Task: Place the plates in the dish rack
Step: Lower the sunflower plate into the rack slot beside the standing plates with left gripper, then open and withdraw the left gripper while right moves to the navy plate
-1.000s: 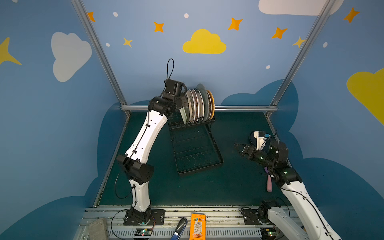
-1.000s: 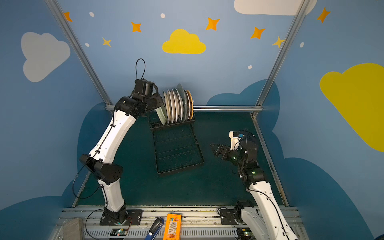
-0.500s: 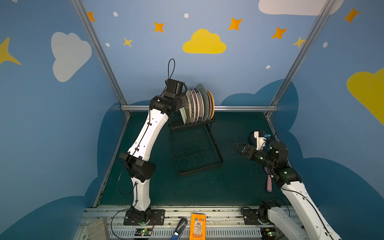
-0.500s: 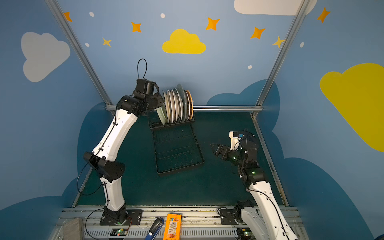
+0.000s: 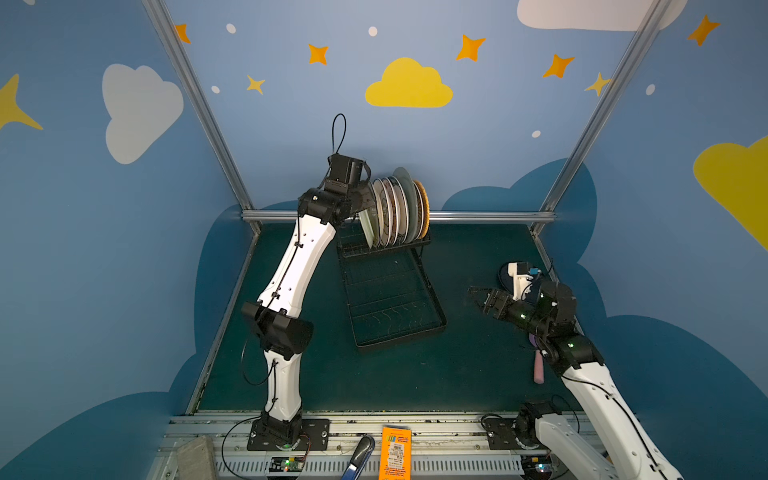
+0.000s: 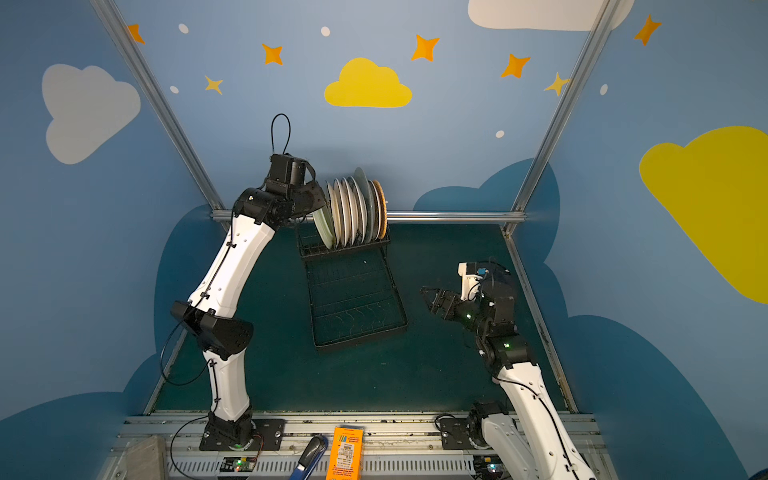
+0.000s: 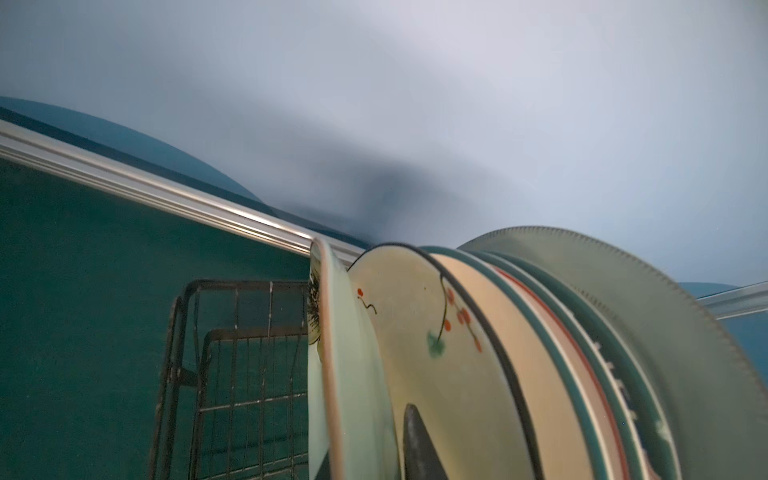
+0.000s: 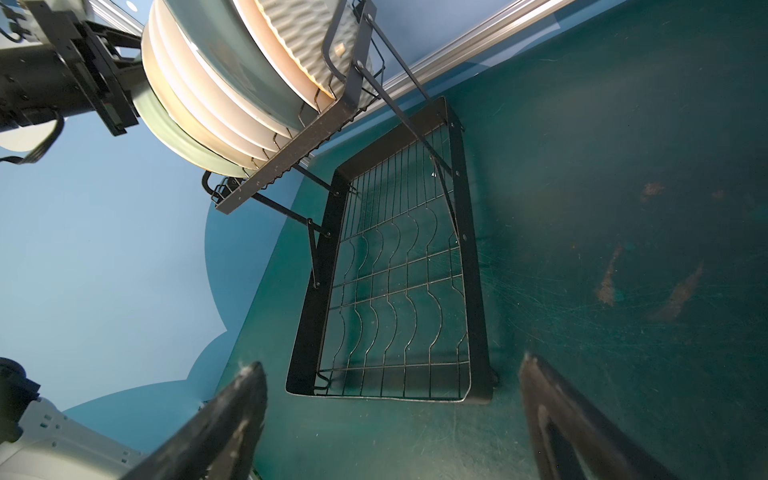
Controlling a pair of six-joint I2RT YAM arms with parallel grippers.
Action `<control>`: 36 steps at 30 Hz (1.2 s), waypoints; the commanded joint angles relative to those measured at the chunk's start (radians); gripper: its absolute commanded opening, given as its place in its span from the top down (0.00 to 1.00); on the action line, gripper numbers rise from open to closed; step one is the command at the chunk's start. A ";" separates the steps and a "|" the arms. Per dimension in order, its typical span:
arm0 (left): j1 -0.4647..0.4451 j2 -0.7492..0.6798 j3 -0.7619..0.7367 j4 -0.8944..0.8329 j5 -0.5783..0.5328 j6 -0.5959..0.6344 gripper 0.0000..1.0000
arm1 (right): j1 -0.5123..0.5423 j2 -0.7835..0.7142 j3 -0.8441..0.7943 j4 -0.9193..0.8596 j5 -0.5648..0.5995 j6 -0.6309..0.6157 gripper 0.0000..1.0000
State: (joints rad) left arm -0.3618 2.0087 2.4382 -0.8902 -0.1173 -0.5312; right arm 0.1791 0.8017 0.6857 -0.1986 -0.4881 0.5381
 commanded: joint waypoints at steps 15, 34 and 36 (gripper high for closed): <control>0.019 -0.052 0.026 0.139 0.189 -0.141 0.52 | -0.008 -0.020 -0.004 -0.020 -0.001 -0.004 0.07; 0.041 -0.266 -0.134 0.109 0.175 -0.116 0.40 | -0.160 0.092 0.052 -0.057 0.146 0.018 0.06; 0.048 -0.396 -0.308 0.200 0.203 -0.088 0.32 | -0.219 0.128 0.047 -0.038 0.183 0.029 0.06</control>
State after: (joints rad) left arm -0.3283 1.7718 2.2471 -0.7650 0.0696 -0.6590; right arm 0.0132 0.8959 0.7143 -0.2527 -0.3771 0.5465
